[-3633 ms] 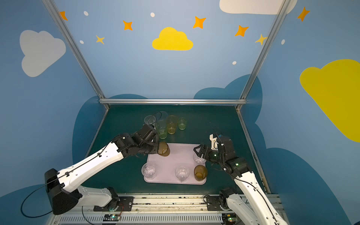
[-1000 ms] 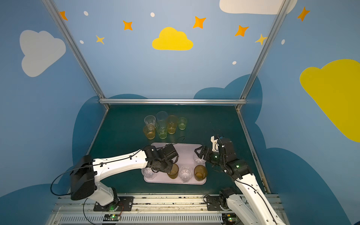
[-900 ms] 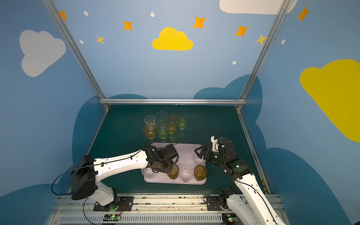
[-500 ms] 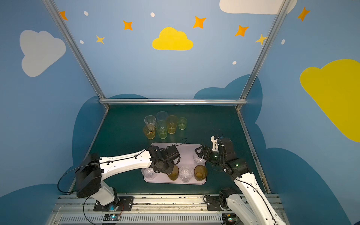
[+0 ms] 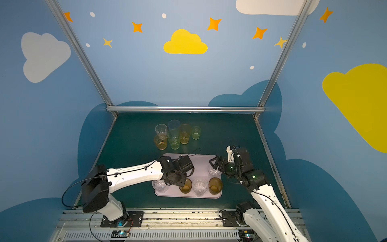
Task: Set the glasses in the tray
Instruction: 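Lower the amber dimpled cup onto the tray near the clear glasses, then open the left gripper and lift it away from the amber cup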
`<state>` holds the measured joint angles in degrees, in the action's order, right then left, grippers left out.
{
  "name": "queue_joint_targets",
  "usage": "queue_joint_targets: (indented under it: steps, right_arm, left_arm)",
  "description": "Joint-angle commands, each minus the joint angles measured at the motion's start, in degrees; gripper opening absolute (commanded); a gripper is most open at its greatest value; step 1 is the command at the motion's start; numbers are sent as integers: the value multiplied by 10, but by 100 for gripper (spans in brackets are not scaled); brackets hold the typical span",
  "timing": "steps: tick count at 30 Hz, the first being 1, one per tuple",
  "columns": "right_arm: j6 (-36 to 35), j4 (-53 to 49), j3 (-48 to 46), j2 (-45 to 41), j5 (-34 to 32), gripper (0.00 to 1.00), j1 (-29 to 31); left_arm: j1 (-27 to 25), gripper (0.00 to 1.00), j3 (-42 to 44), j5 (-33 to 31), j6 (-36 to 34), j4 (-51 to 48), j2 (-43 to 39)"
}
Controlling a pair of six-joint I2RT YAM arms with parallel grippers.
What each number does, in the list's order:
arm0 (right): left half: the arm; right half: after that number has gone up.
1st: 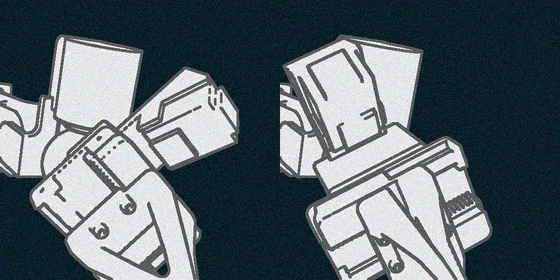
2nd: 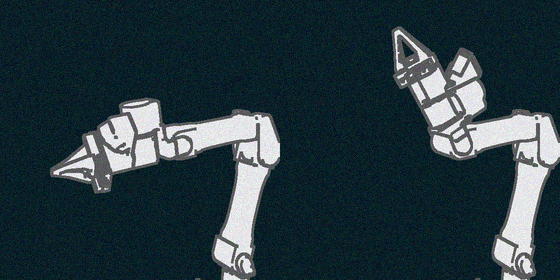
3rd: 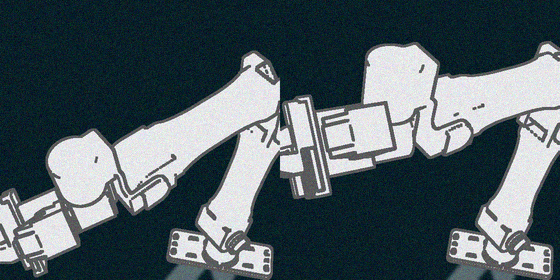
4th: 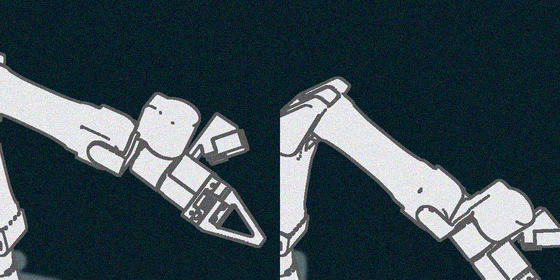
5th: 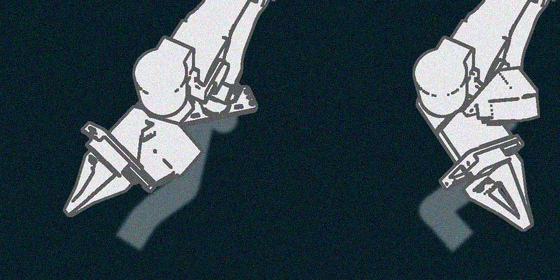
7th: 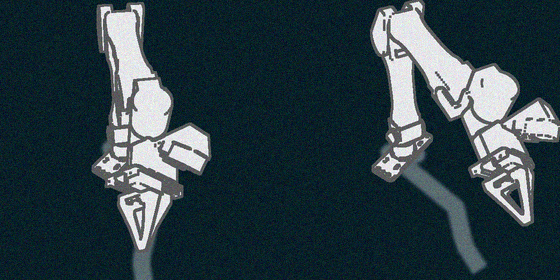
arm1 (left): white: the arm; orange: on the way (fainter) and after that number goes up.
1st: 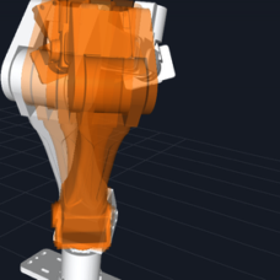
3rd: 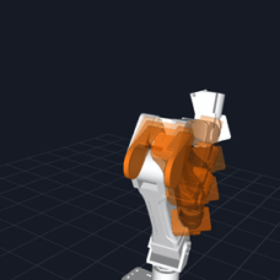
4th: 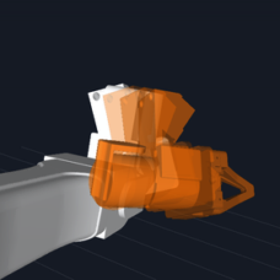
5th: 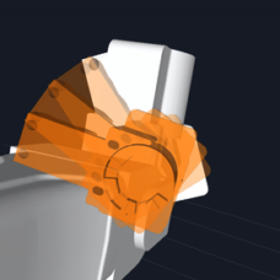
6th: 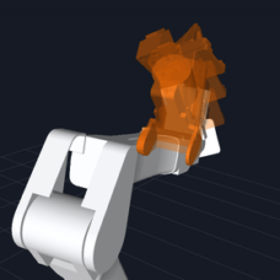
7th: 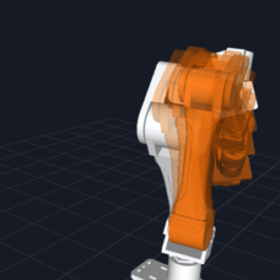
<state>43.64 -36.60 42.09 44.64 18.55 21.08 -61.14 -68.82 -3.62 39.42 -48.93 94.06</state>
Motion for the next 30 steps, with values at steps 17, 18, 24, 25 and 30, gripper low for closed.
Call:
queue_joint_targets:
  steps: [17,18,24,25,30]
  right_arm:
    - [13,29,0,9,7,85,-2]
    - [11,28,1,7,8,85,-2]
    - [-19,-17,20,-10,-11,89,-2]
    - [-24,-28,23,-13,-21,90,-2]
    - [-49,-44,29,-27,-29,89,-3]
  left_arm:
    - [139,100,-44,-39,-64,-10,-120]
    - [156,100,-44,-33,-67,-10,-129]
    - [249,100,-13,-21,-73,4,-200]
    - [263,100,-3,-17,-71,11,-213]
    - [313,100,43,5,-61,45,-268]
